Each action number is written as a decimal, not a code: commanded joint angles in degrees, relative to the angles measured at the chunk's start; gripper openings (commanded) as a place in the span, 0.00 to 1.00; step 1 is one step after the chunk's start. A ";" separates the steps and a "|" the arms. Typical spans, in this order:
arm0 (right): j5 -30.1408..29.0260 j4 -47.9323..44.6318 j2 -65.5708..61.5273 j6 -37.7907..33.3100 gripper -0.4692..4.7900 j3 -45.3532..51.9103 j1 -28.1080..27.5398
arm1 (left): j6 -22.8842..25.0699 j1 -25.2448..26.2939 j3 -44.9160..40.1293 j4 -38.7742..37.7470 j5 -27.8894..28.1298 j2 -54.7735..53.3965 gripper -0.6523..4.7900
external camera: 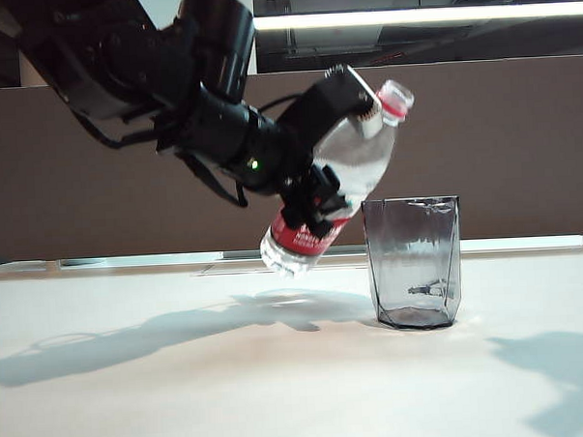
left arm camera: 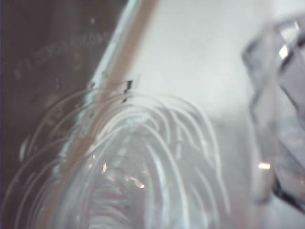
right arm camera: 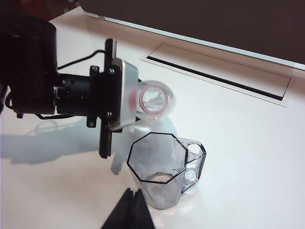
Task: Pick up the mineral water bottle with the left hand on the table and pour water into the mug until it's half full.
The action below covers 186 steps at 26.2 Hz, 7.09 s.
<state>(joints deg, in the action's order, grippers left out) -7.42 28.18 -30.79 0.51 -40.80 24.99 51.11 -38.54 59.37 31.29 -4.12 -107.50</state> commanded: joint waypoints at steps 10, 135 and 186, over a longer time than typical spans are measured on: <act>-0.24 -0.96 0.04 0.15 0.07 -0.42 -0.04 | 6.25 0.17 0.63 4.85 -0.04 -0.87 0.37; -0.42 0.33 0.70 0.13 0.07 -0.42 -0.04 | 42.12 2.75 1.55 12.57 -0.02 -3.39 0.37; -0.44 0.33 0.70 0.15 0.07 -0.42 -0.04 | 43.45 2.78 1.99 12.55 -0.02 -3.39 0.37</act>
<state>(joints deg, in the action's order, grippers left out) -7.60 29.47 -30.26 0.51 -40.80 24.99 94.45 -35.62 60.80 40.95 -3.90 -111.50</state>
